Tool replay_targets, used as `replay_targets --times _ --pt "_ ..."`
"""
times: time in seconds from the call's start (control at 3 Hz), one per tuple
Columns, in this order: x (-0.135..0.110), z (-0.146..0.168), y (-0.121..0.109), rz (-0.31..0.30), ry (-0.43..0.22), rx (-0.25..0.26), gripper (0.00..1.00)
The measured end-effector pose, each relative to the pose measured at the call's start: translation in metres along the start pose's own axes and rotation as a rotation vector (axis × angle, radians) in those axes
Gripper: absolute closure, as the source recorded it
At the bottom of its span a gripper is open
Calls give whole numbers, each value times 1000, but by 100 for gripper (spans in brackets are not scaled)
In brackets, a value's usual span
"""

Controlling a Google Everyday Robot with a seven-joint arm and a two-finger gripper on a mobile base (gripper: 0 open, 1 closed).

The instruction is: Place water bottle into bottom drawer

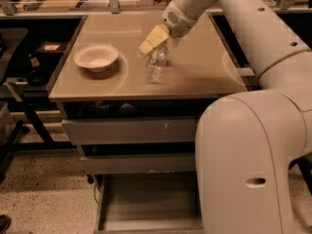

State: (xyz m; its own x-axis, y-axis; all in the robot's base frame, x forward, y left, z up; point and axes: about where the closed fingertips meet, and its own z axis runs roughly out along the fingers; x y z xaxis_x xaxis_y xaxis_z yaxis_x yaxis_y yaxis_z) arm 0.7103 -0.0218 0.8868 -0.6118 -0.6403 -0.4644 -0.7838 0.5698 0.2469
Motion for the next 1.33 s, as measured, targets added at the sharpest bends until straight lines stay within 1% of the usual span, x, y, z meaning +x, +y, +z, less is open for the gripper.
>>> replay_targets --times 0.67,1.0,1.33 --pt "-5 19 -10 48 -1 -28 0" --pt "-6 25 -13 64 7 -34 0" --pt "-8 30 -16 76 16 -30 0"
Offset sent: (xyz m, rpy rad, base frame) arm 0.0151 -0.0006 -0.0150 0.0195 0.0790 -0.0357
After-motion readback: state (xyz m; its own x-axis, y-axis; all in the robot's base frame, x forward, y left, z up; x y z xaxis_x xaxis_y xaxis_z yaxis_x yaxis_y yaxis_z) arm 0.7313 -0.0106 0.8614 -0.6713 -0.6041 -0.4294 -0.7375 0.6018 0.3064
